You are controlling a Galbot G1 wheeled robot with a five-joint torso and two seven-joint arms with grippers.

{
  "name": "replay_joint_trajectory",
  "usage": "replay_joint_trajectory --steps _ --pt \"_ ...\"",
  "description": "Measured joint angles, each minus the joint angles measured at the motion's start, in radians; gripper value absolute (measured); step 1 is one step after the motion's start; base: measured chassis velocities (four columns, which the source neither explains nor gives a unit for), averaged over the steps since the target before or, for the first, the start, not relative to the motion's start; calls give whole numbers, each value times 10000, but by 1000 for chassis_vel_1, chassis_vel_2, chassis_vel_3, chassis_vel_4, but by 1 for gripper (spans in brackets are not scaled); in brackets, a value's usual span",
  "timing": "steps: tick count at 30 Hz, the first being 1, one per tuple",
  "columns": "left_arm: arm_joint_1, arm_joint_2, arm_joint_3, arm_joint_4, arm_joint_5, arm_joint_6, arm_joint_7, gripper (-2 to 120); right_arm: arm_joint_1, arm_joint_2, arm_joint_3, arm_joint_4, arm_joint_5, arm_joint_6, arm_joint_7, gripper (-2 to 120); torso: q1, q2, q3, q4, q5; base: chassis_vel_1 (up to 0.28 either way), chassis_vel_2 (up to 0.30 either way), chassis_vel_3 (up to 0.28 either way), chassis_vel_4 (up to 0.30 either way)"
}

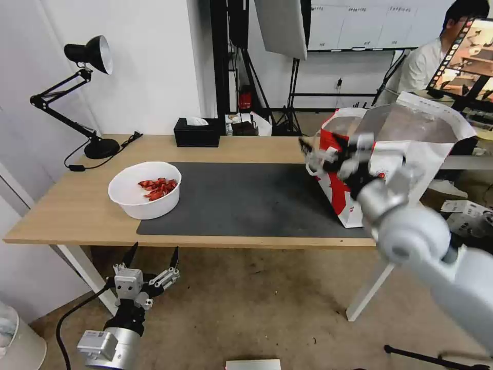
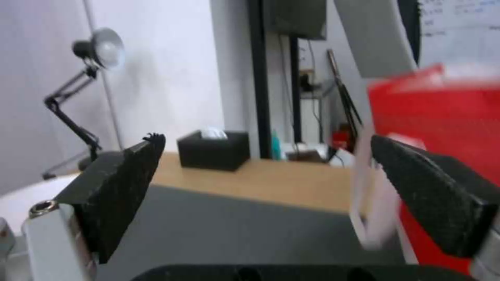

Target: Pick up the trash from the table and place it into the takeout bag.

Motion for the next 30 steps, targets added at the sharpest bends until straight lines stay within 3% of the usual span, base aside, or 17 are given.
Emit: replay_joint_trajectory --steps 3,11,30 --pt "-7 1 13 137 28 -22 -4 100 -2067 606 738 -8 -1357 541 -173 100 0 0 0 -3 3 0 0 0 0" --pt "-67 42 97 343 32 -24 -12 100 -3976 1727 1307 -521 -3192 1175 191 100 -1 -1 0 0 1 0 0 0 0" --pt "-186 73 153 542 33 -6 -29 100 -5078 2370 1115 -822 -4001 895 785 100 0 -1 1 0 1 0 0 0 0"
